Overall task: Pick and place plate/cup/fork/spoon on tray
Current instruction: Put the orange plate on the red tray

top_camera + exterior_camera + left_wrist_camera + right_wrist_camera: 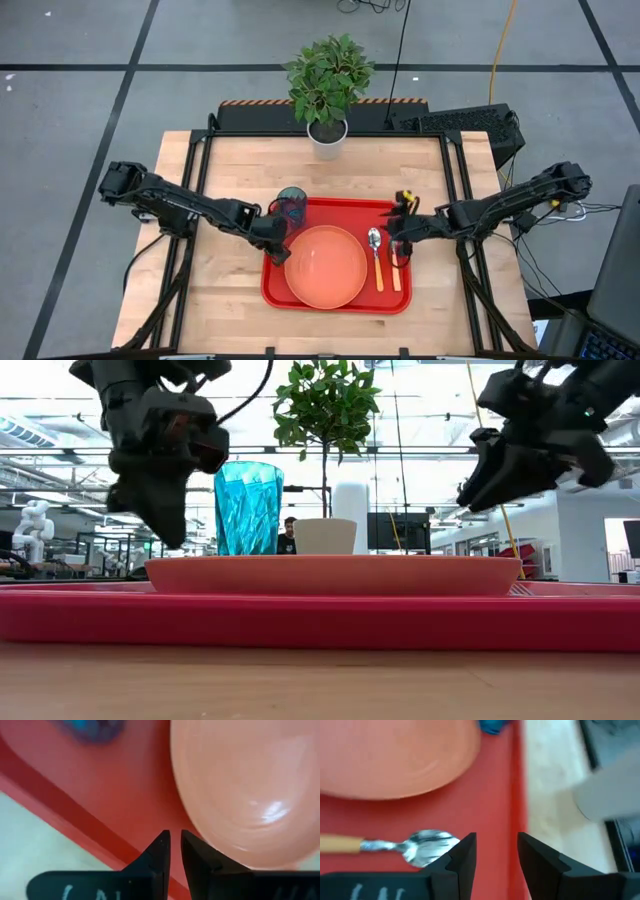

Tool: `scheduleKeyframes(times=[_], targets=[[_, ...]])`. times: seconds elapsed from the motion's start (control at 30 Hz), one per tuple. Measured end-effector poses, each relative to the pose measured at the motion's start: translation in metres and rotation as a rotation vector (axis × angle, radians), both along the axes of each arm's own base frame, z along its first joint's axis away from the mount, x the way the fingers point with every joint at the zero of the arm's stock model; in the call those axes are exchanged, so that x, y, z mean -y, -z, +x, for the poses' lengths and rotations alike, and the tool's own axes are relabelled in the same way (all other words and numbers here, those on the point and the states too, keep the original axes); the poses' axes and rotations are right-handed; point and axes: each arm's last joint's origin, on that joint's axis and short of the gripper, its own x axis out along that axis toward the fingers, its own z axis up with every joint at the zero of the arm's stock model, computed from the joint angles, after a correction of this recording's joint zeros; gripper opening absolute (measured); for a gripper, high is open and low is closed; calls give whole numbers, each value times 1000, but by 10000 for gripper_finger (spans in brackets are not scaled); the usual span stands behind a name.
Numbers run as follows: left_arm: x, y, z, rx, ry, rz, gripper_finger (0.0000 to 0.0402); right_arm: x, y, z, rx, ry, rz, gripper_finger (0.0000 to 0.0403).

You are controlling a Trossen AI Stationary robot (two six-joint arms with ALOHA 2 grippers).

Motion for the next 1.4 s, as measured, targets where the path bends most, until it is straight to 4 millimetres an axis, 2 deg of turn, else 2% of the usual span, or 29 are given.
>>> scheduleKeyframes(times=[0.17, 0.3, 0.5, 0.63, 0.73, 0.97, 1.17, 1.4], targets=[[2, -1, -2, 24, 162, 211, 47, 11, -14, -7, 116, 140, 72, 134], [5, 1, -6, -9, 256, 270, 47, 20, -26, -11, 156, 253, 150, 134], [4, 5, -22, -174, 344, 320, 47, 27, -35, -22, 33, 513, 353, 134], [0, 5, -32, -275, 398, 390, 47, 24, -31, -24, -45, 654, 567, 130], [-4, 0, -35, -274, 427, 480, 47, 20, -25, -19, -96, 720, 721, 123], [-10, -34, -38, -59, 421, 723, 47, 8, -10, -4, -190, 888, 943, 105], [-18, -80, -43, 218, 337, 954, 47, -11, 0, 13, -167, 934, 1073, 102], [-22, -130, -57, 516, 297, 1100, 46, -40, 11, 25, -164, 954, 1182, 102]])
